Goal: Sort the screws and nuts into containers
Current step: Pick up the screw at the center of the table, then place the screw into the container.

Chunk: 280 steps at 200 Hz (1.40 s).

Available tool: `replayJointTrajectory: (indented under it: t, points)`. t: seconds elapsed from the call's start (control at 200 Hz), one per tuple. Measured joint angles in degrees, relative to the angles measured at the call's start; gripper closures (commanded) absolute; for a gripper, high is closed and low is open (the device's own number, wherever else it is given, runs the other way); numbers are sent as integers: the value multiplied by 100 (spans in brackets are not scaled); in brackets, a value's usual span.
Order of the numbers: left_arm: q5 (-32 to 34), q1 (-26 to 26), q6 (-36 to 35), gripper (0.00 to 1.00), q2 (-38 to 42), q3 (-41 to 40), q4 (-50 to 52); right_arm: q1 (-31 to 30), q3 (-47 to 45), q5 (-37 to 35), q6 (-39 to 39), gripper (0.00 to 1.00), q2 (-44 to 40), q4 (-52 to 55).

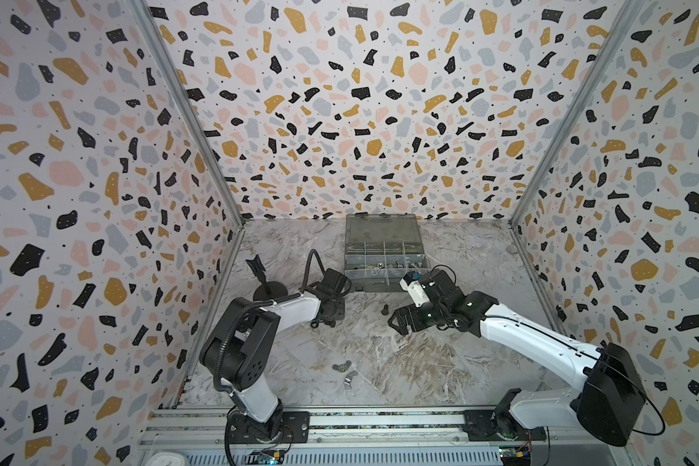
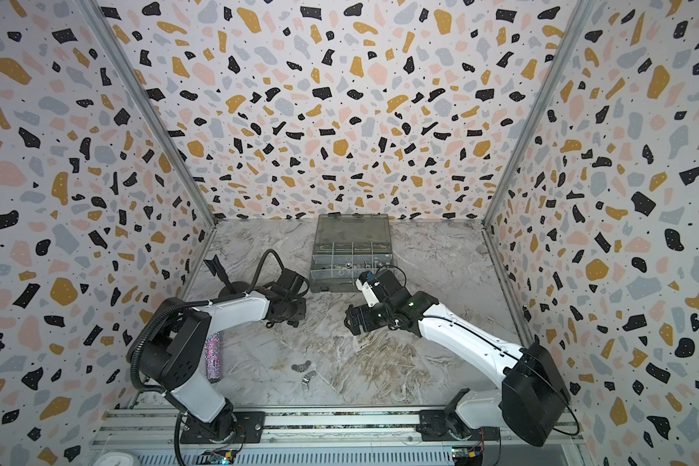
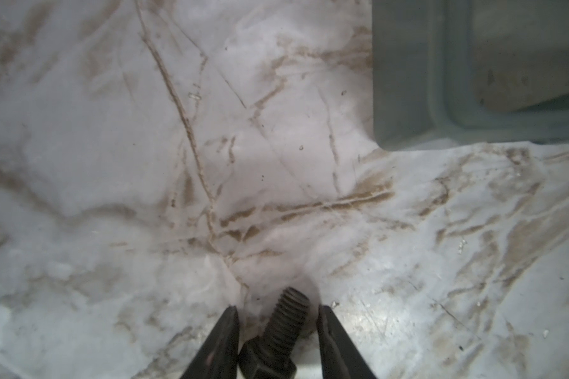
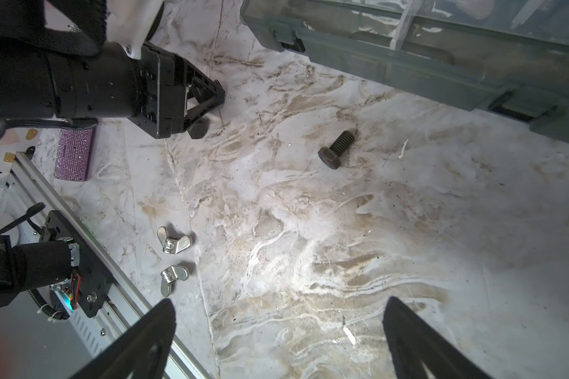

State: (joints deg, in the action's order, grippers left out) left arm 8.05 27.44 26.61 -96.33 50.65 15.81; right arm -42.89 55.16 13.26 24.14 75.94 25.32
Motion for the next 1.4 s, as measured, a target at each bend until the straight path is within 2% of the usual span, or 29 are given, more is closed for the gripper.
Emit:
replayJointTrajectory:
  t: [0.065,0.23,0.516,0.696,1.021,1.402]
  points:
    - [0,-2,0,73,0,0,11,0,9,4,0,1,15,-9]
    - [2,-2,-11,83,9,0,24,0,9,11,2,1,17,-7]
    - [2,-2,-9,85,11,109,245,2,9,0,2,1,17,-4]
    - [52,-2,-11,84,155,448,627,4,52,0,-20,1,17,2]
    - [203,-2,-57,82,-2,2094,1169,247,667,72,-223,1,195,2]
    - [76,-4,-203,81,-1847,4557,1646,706,901,304,-457,1,450,17]
